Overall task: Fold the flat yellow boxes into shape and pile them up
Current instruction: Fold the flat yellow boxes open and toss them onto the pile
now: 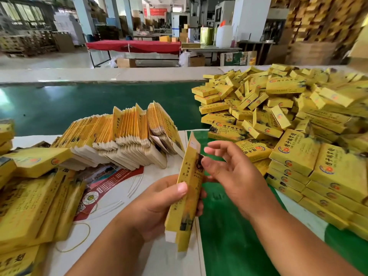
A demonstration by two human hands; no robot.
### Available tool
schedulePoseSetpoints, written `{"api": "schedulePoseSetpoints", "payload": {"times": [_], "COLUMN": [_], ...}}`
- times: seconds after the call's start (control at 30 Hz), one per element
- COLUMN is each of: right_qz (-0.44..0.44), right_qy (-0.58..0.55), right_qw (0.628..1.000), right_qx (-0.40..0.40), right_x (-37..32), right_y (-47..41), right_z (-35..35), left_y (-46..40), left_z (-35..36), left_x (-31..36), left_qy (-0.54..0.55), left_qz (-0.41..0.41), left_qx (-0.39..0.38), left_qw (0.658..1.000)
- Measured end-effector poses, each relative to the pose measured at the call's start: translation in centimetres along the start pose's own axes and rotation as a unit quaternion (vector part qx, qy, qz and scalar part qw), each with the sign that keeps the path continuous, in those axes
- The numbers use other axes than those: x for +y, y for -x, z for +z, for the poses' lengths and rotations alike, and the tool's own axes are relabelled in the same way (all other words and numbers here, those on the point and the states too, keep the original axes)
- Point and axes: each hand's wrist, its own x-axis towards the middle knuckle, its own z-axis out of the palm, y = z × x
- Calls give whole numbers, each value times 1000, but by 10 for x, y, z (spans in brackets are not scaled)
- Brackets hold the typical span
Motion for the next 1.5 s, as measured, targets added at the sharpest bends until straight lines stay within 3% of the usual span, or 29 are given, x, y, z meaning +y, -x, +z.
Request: {"api": "schedulePoseSetpoints", "payload": {"times": [0.1, 0.2, 0.33, 0.5, 0.67, 1.07, 1.2, 1.37, 1.5], "right_qz": [67, 56, 59, 58, 39, -60, -55, -54, -41], "right_qy": [28, 53, 43, 17, 13, 75, 84, 47, 58], "right_qw": [997, 994, 995, 996, 999, 994, 995, 997, 994], "right_qx": [-39, -78, -75, -61, -7, 44, 22, 40, 77], "right_x": [1, -1, 0, 6, 12, -5, -1, 4, 1], "right_y": [4, 7, 8, 7, 4, 13, 18, 17, 13], "right_z": [7, 13, 10, 10, 9, 29, 36, 40, 35], "left_y": [1, -3, -2, -2, 0, -1, 0, -2, -6], "left_z": [-9, -7, -3, -1, 1, 9, 5, 2, 12], "left_x": [-2, -3, -5, -7, -1, -2, 2, -2, -7], "left_qy": [-74, -147, -241, -279, -267, -128, -164, -346, -366], "left_qz": [41, 49, 77, 77, 102, 173, 178, 205, 224], "left_qx": [10, 82, 156, 216, 284, 328, 382, 434, 417], "left_qw": [996, 985, 955, 932, 915, 920, 892, 806, 801]}}
